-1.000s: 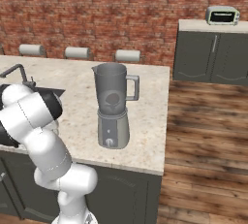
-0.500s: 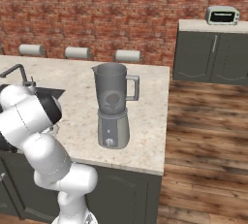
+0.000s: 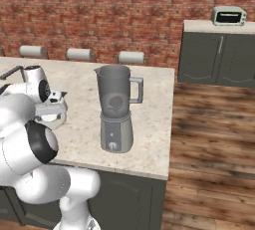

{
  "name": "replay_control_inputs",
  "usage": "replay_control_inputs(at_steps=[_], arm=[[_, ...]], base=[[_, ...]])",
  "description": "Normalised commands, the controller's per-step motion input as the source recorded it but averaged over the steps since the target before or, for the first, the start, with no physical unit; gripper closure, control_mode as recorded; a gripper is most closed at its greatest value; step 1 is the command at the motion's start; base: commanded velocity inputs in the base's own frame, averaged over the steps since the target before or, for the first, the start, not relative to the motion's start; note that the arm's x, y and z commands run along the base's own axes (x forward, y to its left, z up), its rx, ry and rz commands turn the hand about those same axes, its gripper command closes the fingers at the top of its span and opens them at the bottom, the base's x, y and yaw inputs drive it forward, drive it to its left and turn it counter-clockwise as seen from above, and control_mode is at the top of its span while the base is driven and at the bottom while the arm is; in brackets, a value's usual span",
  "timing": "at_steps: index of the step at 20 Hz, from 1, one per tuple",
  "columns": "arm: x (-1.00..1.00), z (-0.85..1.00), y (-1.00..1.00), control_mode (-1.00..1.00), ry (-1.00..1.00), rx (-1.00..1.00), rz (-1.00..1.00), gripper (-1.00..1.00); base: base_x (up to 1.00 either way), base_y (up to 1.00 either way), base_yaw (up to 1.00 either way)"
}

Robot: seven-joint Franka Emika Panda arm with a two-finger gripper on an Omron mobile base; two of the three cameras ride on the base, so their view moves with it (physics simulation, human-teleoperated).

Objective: Open the blender lid, put the mango in the blender, close the lid, and start the blender.

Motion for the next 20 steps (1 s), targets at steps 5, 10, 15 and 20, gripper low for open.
replay_control_inputs(at_steps=[5, 10, 15, 20], arm=[[0.00, 1.00, -0.35, -1.00, -0.03, 0.00, -0.11, 1.00], [0.00, 1.00, -0.32, -1.00, -0.04, 0.00, -0.15, 1.00], [0.00, 1.00, -0.37, -1.00, -0.05, 0.00, -0.18, 1.00], [0.00, 0.96, -0.46, -1.00, -0.07, 0.00, -0.21, 1.00]], base=[[0.00, 0.00, 0.00], [0.00, 0.00, 0.00], [0.00, 0.00, 0.00], [0.00, 0.00, 0.00]])
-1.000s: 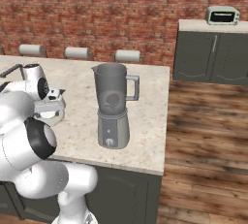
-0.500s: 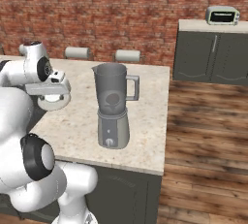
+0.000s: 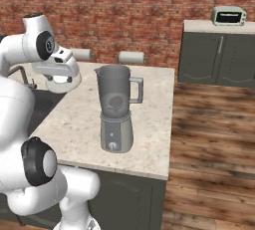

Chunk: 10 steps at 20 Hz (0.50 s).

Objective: Open the blender lid, put the mango in the blender, close the lid, and start the blender.

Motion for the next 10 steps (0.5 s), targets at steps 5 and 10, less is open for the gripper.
replay_control_inputs(at_steps=[5, 10], arm=[[0.00, 0.76, -0.55, -1.00, -0.09, 0.00, -0.21, 1.00], [0.00, 0.55, -0.57, -1.00, -0.07, 0.00, -0.20, 1.00]], base=[[0.00, 0.00, 0.00], [0.00, 0.00, 0.00]])
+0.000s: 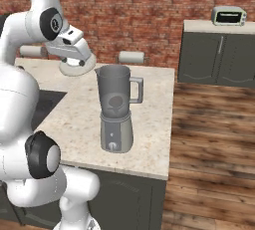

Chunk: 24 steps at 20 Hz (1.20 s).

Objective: Open the blender lid, put the mango in the blender, close the lid, and start the blender.

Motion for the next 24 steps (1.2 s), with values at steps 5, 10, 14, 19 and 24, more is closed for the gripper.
replay_control_inputs(at_steps=[5, 10, 14, 19, 24], arm=[[0.02, 0.33, -0.57, -1.00, -0.02, 0.00, -0.18, 1.00], [0.14, 0.04, -0.58, -1.00, 0.00, 0.00, -0.11, 1.00], [0.06, -0.02, -0.44, -1.00, 0.00, 0.00, -0.01, 1.00], [0.00, -0.11, -0.17, -1.00, 0.00, 0.00, 0.00, 1.00], [0.00, -0.28, -0.01, -1.00, 0.00, 0.00, 0.00, 1.00]], base=[[0.00, 0.00, 0.00], [0.00, 0.00, 0.00], [0.00, 0.00, 0.00], [0.00, 0.00, 0.00], [0.00, 0.00, 0.00]])
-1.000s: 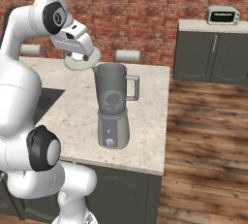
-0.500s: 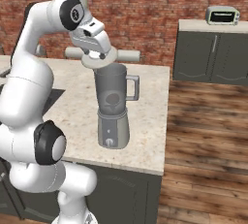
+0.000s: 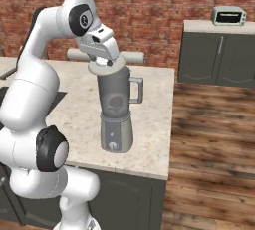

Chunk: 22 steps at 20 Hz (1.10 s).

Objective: Open the blender lid, put the mango in the blender, close the lid, and start the blender.

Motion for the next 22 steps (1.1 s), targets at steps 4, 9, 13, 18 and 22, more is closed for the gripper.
replay_control_inputs(at_steps=[4, 9, 13, 18, 22], arm=[[0.00, -0.11, -0.03, -1.00, 0.00, 0.00, 0.00, 1.00], [0.00, -0.01, -0.08, -1.00, 0.00, 0.00, 0.00, 1.00], [0.06, -0.04, -0.12, -1.00, 0.00, 0.00, 0.00, 1.00], [0.20, -0.05, -0.10, -1.00, 0.01, 0.00, 0.02, 1.00], [0.33, -0.03, -0.03, -1.00, 0.00, 0.02, 0.07, 1.00]], base=[[0.00, 0.00, 0.00], [0.00, 0.00, 0.00], [0.00, 0.00, 0.00], [0.00, 0.00, 0.00], [0.00, 0.00, 0.00]])
